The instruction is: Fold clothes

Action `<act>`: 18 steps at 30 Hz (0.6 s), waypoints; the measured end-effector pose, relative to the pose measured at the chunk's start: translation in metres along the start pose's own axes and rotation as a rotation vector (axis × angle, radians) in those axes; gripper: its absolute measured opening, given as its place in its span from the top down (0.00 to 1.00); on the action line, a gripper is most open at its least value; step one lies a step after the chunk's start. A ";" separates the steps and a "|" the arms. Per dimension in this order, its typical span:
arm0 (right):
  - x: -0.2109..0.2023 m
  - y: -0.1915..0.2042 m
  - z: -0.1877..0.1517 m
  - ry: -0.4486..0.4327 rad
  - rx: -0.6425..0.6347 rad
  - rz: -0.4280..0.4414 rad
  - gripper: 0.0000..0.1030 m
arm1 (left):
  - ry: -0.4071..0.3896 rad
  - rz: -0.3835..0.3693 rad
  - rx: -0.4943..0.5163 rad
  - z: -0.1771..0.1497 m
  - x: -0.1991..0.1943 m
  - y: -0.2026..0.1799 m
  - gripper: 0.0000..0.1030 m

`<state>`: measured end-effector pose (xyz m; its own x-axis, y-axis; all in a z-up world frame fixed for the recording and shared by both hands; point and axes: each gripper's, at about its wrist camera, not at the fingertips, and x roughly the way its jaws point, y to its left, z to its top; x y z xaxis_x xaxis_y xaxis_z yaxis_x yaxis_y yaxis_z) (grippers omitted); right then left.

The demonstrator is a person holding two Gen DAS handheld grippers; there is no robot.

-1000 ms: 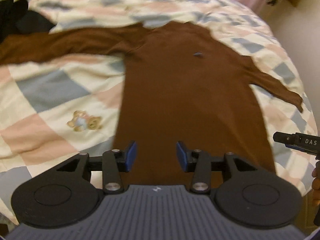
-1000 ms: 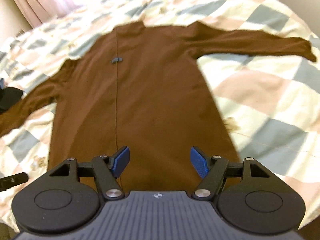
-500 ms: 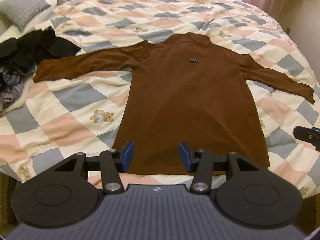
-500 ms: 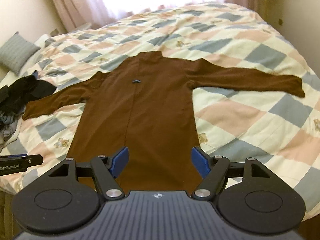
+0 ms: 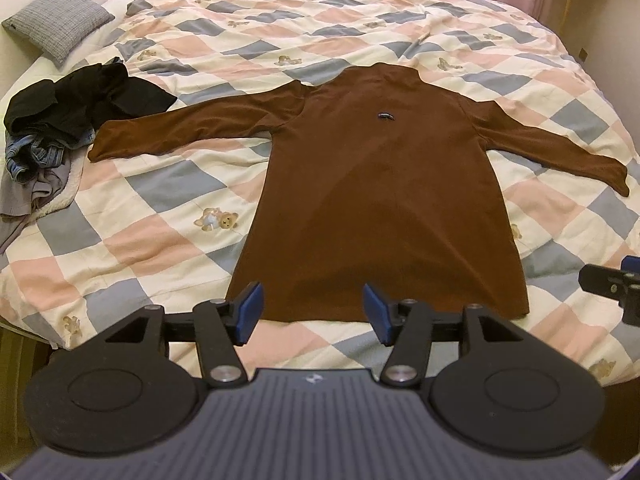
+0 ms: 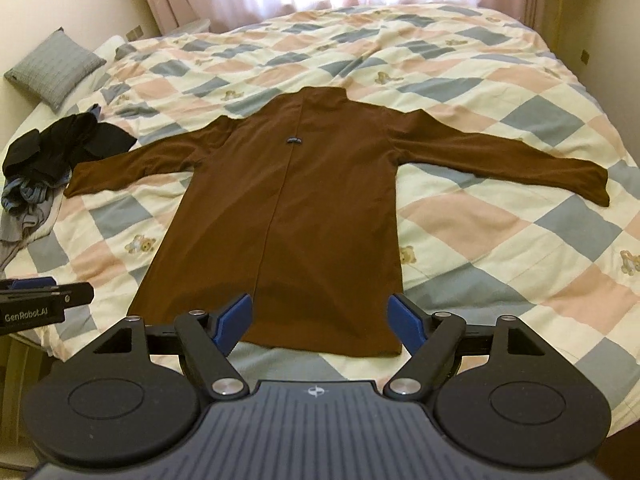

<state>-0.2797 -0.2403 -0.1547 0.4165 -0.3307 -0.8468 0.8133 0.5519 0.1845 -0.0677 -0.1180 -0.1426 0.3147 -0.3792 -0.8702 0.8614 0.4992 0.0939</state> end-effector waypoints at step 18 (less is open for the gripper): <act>0.017 -0.008 0.021 0.079 0.039 -0.036 0.25 | 0.073 0.004 0.038 0.027 0.020 -0.007 0.44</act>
<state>-0.2706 -0.2669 -0.1600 0.3550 -0.2874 -0.8896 0.8427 0.5104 0.1714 -0.0568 -0.1499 -0.1477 0.2893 -0.3186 -0.9027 0.8752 0.4699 0.1146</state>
